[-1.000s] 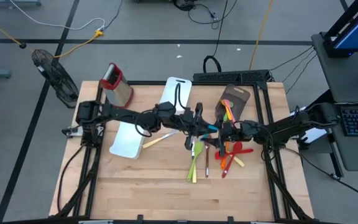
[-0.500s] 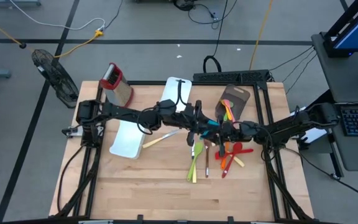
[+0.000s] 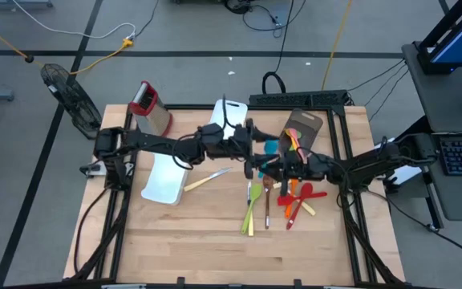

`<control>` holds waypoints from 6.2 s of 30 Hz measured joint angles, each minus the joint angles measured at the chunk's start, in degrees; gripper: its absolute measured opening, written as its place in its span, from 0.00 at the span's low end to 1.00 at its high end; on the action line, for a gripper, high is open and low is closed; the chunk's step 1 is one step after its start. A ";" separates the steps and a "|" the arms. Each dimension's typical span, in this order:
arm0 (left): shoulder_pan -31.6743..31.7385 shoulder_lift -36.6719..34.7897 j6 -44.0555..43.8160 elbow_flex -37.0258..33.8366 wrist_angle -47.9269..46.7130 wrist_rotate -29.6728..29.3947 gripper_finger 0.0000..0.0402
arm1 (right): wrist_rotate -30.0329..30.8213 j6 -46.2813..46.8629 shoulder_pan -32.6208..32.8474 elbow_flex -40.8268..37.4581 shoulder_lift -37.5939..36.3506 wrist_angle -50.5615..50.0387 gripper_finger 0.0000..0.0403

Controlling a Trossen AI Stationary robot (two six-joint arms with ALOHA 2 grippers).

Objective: Pick & Place Kitchen Items
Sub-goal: Put the blue spatula into the black bin, then put the red serving spoon into the top white bin

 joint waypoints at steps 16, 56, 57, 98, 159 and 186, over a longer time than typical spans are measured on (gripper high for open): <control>0.89 -12.62 7.89 0.02 -43.31 -4.47 0.83 | -23.49 33.32 -20.32 -0.11 -9.15 -9.41 0.05; -3.87 -11.48 6.10 -34.47 -1.35 -31.28 0.81 | -47.44 112.00 -53.53 -14.84 -29.31 -5.21 0.09; -3.71 -11.48 4.76 -34.47 0.55 -31.30 0.80 | -47.47 113.43 -53.91 -14.84 -29.39 -5.01 0.08; -0.13 -19.39 3.92 -34.42 9.50 -34.63 0.80 | -65.55 103.12 -71.61 -14.84 -17.80 -4.18 0.41; -1.00 -19.37 -1.32 -34.42 5.24 -30.52 0.77 | -61.32 71.93 -40.50 -8.26 -34.61 -4.05 0.00; -1.00 -19.37 10.59 -34.42 2.08 -30.56 0.77 | -27.66 50.49 -0.81 21.09 -34.28 -97.09 0.00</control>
